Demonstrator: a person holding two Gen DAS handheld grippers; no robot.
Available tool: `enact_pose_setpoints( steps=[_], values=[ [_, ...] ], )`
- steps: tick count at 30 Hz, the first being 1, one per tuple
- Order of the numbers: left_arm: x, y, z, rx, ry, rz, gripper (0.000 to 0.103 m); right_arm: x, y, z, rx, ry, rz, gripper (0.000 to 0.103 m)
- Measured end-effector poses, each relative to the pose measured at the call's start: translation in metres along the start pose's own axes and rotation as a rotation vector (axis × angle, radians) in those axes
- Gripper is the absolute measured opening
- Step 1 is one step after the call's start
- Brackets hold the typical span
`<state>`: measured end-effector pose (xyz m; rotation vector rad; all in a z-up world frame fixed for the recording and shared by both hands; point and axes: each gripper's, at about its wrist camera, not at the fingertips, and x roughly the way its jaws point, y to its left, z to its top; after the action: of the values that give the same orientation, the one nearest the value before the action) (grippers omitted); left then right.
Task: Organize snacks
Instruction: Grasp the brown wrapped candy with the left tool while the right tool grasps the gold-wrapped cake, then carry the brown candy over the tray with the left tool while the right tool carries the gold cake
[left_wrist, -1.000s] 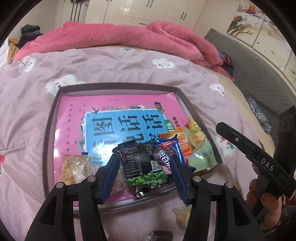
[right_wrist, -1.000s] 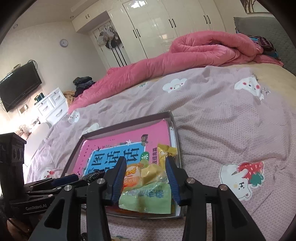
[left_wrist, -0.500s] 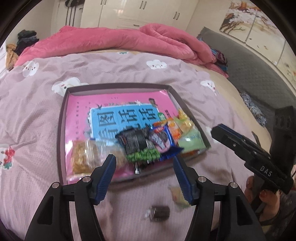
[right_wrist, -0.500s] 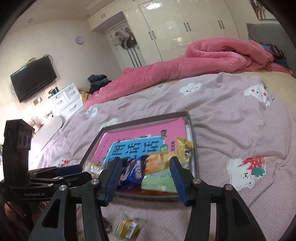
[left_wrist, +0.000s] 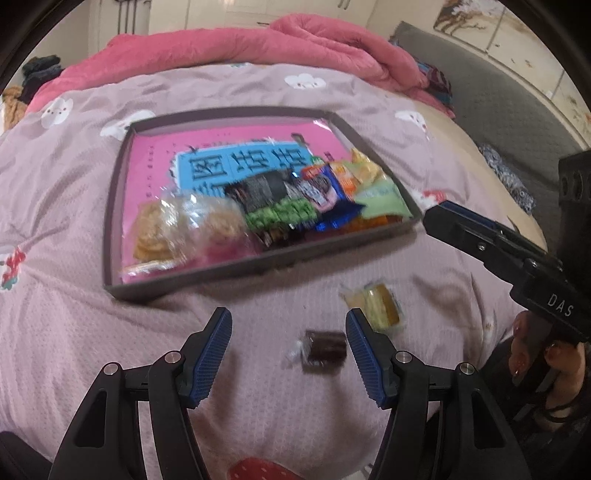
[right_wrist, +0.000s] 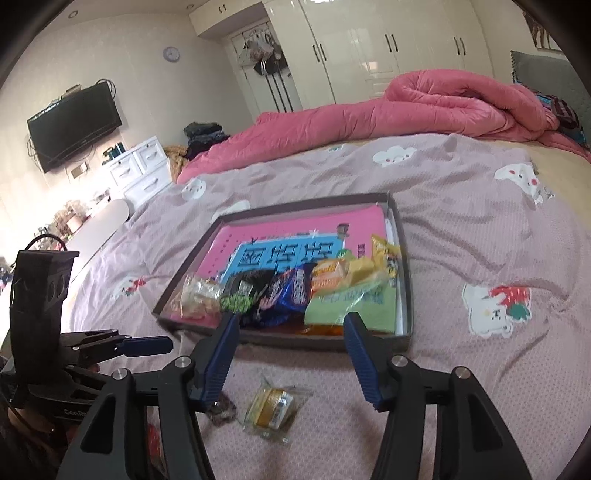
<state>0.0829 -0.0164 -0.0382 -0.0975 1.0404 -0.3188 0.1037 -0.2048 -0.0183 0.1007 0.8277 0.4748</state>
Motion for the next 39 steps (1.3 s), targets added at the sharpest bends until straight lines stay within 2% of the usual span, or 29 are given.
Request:
enact_pose_setpoints(
  steps=[8,15,19,22,24,25,26,31,39],
  values=[
    [0.018,-0.019,-0.018,0.053,0.058,0.014,0.066,0.013,0.006,-0.019,-0.008,0.117,-0.001,0.059],
    [0.023,-0.019,-0.020,0.055,0.045,0.011,0.066,0.034,0.011,-0.035,-0.017,0.236,0.001,0.059],
    [0.027,-0.017,-0.020,0.054,0.053,-0.002,0.049,0.044,0.013,-0.040,-0.004,0.273,0.020,0.059],
    [0.029,-0.018,-0.021,0.061,0.061,-0.016,0.042,0.050,0.012,-0.042,0.005,0.292,0.027,0.058],
    [0.029,-0.020,-0.021,0.076,0.061,-0.013,0.041,0.055,0.012,-0.043,0.008,0.303,0.024,0.054],
    [0.029,-0.020,-0.022,0.079,0.061,-0.013,0.041,0.056,0.012,-0.044,0.007,0.304,0.025,0.049],
    [0.029,-0.020,-0.022,0.077,0.059,-0.016,0.041,0.056,0.012,-0.043,-0.001,0.302,0.015,0.039],
    [0.027,-0.017,-0.021,0.063,0.051,-0.028,0.039,0.051,0.015,-0.042,-0.037,0.279,0.006,0.034],
    [0.010,-0.016,-0.017,0.048,0.012,-0.037,0.038,0.024,0.010,-0.022,-0.009,0.132,0.036,0.034]
  ],
)
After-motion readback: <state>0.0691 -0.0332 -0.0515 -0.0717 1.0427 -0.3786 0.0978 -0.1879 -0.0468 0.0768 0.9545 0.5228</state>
